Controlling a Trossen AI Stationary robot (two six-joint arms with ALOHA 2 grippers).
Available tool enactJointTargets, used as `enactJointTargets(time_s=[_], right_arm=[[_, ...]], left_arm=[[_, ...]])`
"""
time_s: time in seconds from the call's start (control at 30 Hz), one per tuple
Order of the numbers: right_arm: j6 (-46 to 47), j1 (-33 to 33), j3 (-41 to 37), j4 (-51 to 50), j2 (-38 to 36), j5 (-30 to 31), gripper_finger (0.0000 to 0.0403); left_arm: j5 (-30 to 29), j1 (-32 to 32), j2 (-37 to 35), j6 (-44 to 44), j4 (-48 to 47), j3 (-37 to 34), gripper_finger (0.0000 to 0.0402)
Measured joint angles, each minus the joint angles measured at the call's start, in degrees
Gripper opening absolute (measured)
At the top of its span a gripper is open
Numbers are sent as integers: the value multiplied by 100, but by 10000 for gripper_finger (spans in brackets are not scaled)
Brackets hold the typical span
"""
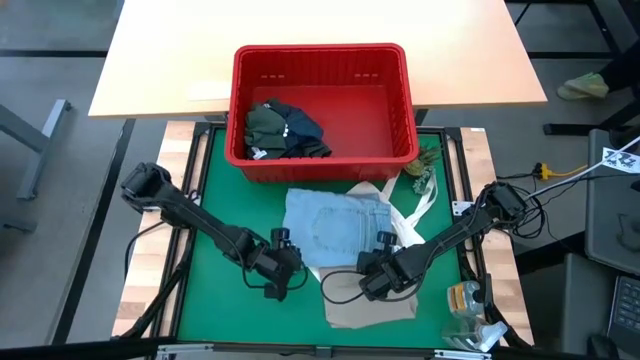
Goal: Fold Laundry from Bin
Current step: Stack the light blue jeans on top of the brown shorts
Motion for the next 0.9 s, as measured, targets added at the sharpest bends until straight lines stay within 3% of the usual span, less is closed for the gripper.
enactJointTargets(time_s=[0.17, 0.53, 0.63, 0.77, 0.9], right_arm=[[0, 2, 2, 14, -4, -31, 32], [2, 2, 6, 56, -14, -146, 33], [2, 2, 9, 52, -15, -206, 33], [0, 2, 9, 42, -17, -242, 34], [-164, 3, 9, 40, -17, -271, 34]], left_arm=[[-238, -79, 415, 185, 18, 0, 265], [-1322, -107, 1389, 500, 23, 28, 267], [-1387, -94, 1551, 493, 6, 38, 265], [-1430, -90, 1606, 471, 33, 42, 236], [-1658, -87, 1639, 467, 43, 26, 171]])
